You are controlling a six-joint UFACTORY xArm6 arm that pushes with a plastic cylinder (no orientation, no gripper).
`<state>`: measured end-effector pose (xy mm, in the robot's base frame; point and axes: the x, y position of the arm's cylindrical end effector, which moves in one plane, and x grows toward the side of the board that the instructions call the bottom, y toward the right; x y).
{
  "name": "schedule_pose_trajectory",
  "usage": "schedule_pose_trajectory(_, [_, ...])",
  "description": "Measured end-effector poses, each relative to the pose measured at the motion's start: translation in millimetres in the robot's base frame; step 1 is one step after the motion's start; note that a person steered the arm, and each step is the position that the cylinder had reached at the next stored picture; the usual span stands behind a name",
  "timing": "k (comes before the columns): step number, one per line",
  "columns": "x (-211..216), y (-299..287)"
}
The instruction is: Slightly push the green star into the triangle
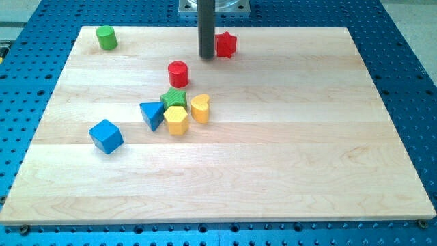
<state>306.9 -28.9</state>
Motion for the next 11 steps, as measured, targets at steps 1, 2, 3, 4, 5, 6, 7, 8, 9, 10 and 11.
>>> schedule_pose_trajectory(1, [-10.0, 37.1])
schedule_pose_trajectory(2, [-33.0, 68.7])
schedule_pose_trajectory(3, [-9.1, 73.3])
schedule_pose_trajectory(4, [12.5, 77.9])
schedule_pose_trajectory(5, [54.3, 74.8])
schedule_pose_trajectory(6, [76.4, 30.2])
schedule_pose_trajectory(7, [90.8, -37.2])
schedule_pose_trajectory(8, [99.1, -90.3])
schedule_pose_trajectory(9, [94.9, -112.8])
schedule_pose_trajectory(10, [133.8, -151.3])
schedule_pose_trajectory(11, [186.6, -132.1])
